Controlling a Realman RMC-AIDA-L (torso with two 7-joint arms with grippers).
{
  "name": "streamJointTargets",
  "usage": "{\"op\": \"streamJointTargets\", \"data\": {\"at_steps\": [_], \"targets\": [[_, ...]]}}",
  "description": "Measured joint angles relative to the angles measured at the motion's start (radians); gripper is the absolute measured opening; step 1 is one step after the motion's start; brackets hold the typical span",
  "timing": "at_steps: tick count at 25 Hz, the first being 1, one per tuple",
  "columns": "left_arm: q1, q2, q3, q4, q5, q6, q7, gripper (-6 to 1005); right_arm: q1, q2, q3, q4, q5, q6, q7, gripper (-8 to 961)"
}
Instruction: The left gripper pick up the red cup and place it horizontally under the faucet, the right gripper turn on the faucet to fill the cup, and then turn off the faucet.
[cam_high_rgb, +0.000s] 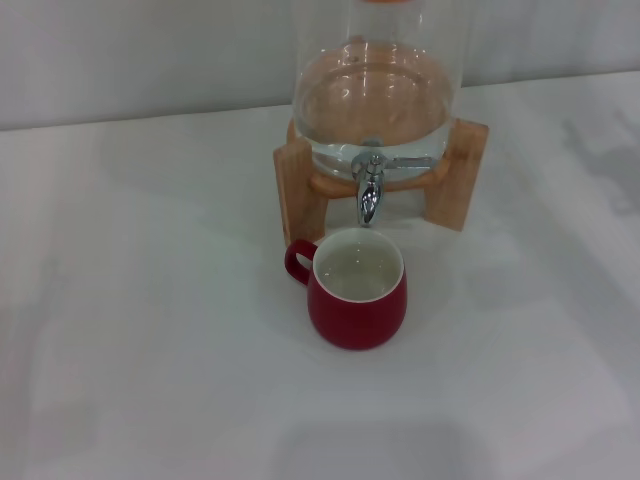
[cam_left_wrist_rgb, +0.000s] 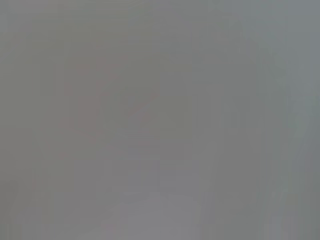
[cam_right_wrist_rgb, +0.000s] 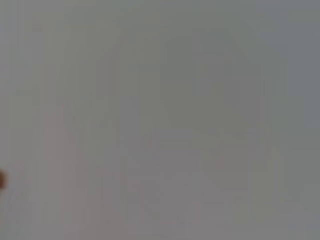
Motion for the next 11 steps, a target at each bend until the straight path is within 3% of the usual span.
{"op": "streamJointTargets", "data": {"at_steps": [11], "targets": [[-0.008, -0.002, 0.0, 0.0, -0.055, -0.001, 0.0, 871, 0.009, 0.002, 0.064, 0.04, 0.083, 0.004, -0.146, 824]]}}
